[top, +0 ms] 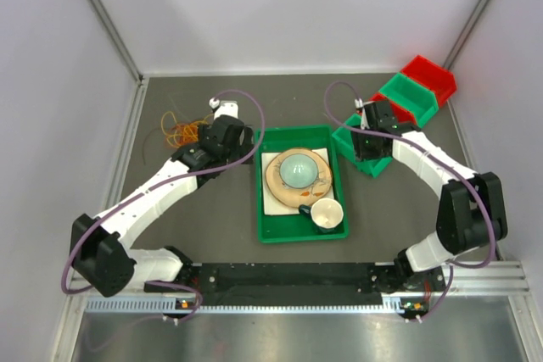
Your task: Untangle the cables
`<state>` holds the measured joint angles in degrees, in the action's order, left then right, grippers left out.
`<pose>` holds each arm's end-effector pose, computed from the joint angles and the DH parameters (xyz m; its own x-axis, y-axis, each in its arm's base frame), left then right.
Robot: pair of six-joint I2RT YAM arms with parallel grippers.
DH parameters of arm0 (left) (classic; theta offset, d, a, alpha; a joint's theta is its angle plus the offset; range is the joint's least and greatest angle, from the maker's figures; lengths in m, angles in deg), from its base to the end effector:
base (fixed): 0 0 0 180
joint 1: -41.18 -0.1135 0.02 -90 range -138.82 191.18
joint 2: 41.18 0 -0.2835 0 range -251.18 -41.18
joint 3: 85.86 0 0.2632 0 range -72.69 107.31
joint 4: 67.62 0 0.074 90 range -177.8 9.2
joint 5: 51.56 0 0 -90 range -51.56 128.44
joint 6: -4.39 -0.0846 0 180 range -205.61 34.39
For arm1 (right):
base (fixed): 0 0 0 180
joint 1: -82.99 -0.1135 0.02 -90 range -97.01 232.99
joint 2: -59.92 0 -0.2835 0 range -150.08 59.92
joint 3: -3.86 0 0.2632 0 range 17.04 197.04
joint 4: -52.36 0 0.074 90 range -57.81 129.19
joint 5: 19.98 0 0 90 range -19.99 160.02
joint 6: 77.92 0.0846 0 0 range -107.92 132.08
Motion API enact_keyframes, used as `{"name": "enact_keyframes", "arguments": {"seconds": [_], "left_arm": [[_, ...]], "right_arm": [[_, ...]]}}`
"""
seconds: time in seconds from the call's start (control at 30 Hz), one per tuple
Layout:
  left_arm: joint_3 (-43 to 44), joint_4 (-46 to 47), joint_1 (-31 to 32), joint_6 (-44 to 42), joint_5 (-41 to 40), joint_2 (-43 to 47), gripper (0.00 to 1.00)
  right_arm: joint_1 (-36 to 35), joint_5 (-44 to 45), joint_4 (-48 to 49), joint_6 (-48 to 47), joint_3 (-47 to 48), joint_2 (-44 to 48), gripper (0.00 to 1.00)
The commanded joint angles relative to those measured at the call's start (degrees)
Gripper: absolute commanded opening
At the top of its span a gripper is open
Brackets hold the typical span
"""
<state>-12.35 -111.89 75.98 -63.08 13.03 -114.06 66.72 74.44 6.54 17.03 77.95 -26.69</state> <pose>0.2741 -0.1463 0.2835 -0.6233 0.0117 -0.7819 0.0235 0.9997 -0.0038 0.3314 0.0899 0.2047 -0.8348 -0.1540 -0.5286 -0.1691 0.9854 -0.0201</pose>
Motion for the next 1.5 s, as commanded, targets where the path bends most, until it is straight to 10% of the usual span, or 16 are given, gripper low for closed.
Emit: {"name": "enact_keyframes", "arguments": {"seconds": [0.0,0.5,0.77,1.47], "left_arm": [[1.7,0.8,-0.2,-0.6,-1.2,0.4,0.99],[2.9,0.7,-0.3,-1.3,-3.7,-0.9,0.99],[2.6,0.8,-0.4,-1.3,-4.1,-0.9,0.99],[1.4,-0.5,-0.5,-1.3,-4.2,0.4,0.99]], "right_arm": [[-0.2,-1.4,1.5,-0.6,4.8,-1.5,0.49],[-3.5,-1.7,2.8,12.2,4.9,7.3,0.70],[-9.1,0.4,9.3,23.7,-5.9,10.2,0.62],[-19.6,-0.4,10.3,25.1,4.4,-8.8,0.37]]}}
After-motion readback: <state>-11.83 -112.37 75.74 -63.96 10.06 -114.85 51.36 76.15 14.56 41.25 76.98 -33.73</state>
